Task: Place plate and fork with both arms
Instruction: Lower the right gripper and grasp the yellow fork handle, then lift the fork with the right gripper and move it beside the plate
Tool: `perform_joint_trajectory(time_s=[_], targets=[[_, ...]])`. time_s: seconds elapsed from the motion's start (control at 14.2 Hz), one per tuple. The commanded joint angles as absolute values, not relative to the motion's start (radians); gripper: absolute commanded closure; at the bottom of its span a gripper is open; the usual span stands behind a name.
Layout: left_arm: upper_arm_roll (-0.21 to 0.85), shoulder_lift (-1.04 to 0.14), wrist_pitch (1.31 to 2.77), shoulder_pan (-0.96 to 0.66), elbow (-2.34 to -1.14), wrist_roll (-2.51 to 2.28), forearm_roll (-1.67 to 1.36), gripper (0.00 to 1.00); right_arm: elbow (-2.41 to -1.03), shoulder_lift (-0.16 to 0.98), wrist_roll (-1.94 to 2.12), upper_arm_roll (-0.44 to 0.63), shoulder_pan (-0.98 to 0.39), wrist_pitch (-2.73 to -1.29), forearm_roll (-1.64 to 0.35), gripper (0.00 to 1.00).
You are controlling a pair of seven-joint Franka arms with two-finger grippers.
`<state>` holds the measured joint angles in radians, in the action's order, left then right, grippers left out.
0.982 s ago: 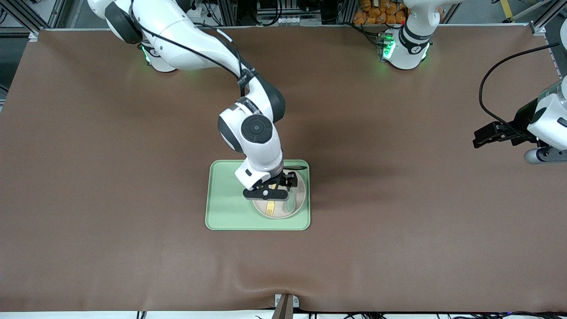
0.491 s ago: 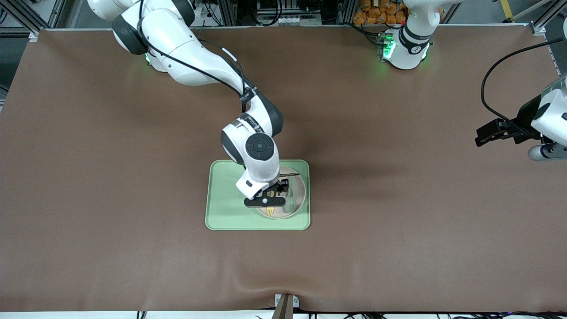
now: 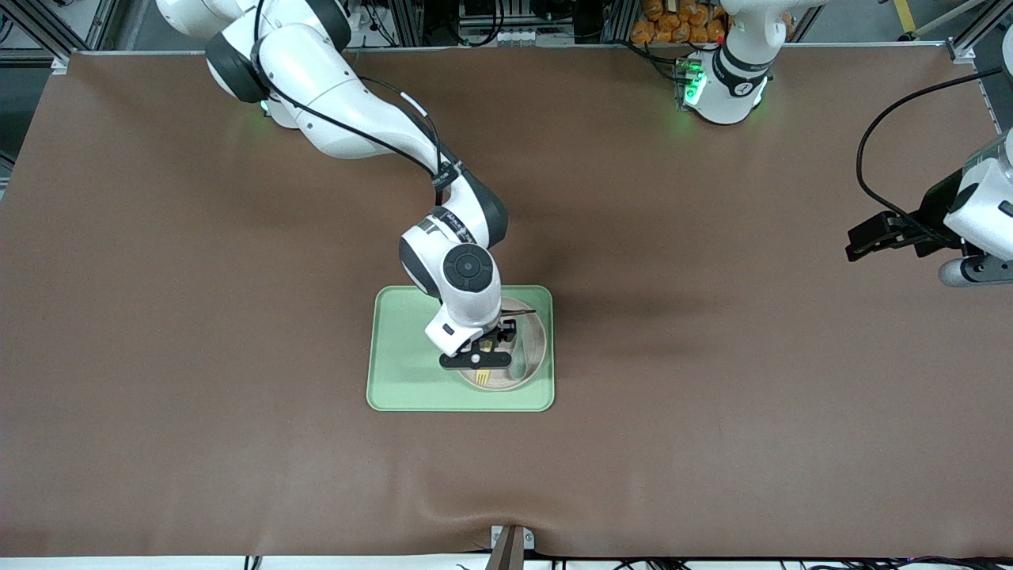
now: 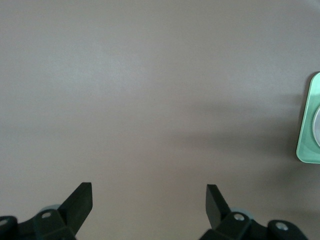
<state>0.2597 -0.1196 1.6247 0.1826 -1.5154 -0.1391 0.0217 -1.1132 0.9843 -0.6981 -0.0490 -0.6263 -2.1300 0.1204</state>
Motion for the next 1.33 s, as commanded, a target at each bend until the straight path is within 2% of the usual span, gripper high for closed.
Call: perform_joint_trajectory(time_s=[0.0, 0.07, 0.49, 0.56, 0.63, 0.84, 0.91, 0.98, 1.26], targets=[[0.264, -0.095, 1.591, 0.187, -1.531, -0.133, 0.031, 0.00, -1.077, 1.019, -0.692, -0.055, -0.624, -2.131, 0.106, 0.38], [0.262, -0.095, 1.585, 0.187, -1.531, -0.127, 0.031, 0.00, -1.075, 1.022, -0.693, -0.055, -0.629, -2.132, 0.106, 0.42], [0.259, -0.094, 1.580, 0.187, -1.532, -0.123, 0.029, 0.00, -1.071, 1.034, -0.727, -0.058, -0.629, -2.167, 0.104, 0.42], [0.259, -0.094, 1.580, 0.187, -1.532, -0.121, 0.029, 0.00, -1.071, 1.037, -0.727, -0.058, -0.630, -2.169, 0.104, 0.51], [0.259, -0.094, 1.580, 0.187, -1.532, -0.121, 0.029, 0.00, -1.071, 1.042, -0.729, -0.058, -0.634, -2.168, 0.104, 0.55], [0.259, -0.094, 1.572, 0.187, -1.532, -0.118, 0.029, 0.00, -1.071, 1.049, -0.729, -0.058, -0.634, -2.168, 0.104, 0.57], [0.259, -0.094, 1.572, 0.187, -1.532, -0.118, 0.029, 0.00, -1.071, 1.049, -0.727, -0.058, -0.634, -2.166, 0.106, 0.85], [0.259, -0.094, 1.572, 0.187, -1.532, -0.118, 0.029, 0.00, -1.071, 1.048, -0.729, -0.058, -0.634, -2.160, 0.104, 1.00], [0.261, -0.094, 1.572, 0.187, -1.532, -0.120, 0.031, 0.00, -1.057, 1.034, -0.733, -0.077, -0.620, -2.117, 0.080, 1.00]])
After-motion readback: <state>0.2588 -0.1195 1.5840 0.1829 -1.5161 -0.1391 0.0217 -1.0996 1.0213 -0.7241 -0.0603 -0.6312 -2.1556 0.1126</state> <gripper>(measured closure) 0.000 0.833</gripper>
